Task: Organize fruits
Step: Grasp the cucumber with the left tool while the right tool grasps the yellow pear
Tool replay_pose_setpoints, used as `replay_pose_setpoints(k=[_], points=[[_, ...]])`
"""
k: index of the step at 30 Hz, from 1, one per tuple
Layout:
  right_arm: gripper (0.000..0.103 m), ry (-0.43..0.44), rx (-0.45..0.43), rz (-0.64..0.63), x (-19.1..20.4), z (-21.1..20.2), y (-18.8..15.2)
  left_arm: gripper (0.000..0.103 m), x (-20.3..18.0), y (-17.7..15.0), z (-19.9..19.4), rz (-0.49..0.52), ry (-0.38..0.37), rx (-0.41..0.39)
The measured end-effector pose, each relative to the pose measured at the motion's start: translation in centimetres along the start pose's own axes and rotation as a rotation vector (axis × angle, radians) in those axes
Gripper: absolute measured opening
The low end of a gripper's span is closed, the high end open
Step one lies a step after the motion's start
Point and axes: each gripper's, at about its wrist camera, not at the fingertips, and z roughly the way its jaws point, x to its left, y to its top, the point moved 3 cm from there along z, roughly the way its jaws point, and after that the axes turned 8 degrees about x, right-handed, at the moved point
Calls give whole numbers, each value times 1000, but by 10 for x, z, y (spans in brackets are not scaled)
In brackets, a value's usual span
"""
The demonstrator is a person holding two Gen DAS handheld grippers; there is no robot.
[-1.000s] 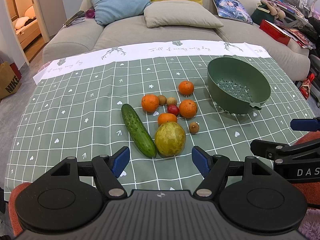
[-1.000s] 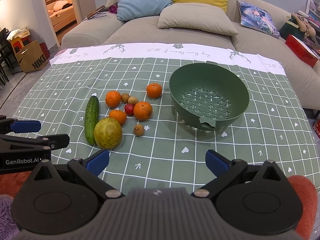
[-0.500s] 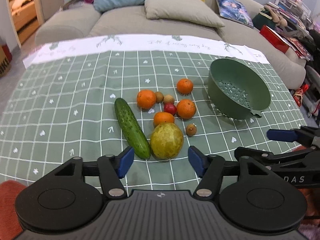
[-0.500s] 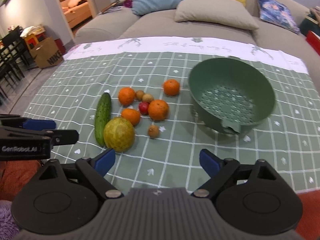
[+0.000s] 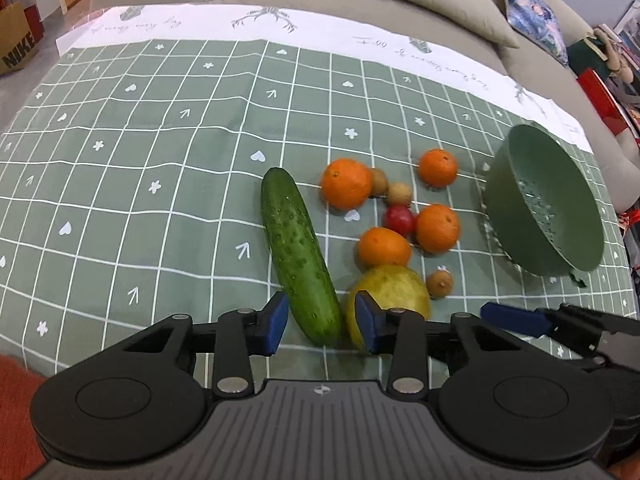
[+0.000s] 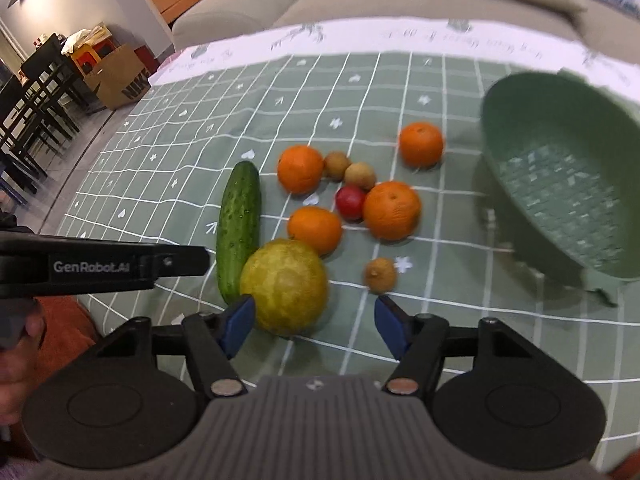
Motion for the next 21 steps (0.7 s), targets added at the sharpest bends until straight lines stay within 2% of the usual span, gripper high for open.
replay_pose_setpoints(k=[9, 16, 21], points=[[63, 66, 70, 59, 2, 28, 19, 45, 20, 27, 30, -84, -9, 48], [66, 98, 120, 92, 0, 44, 23, 46, 26, 39, 50, -105, -18, 77], [63, 126, 150, 123, -2, 54, 22, 46, 25, 43, 60, -105, -28, 93]])
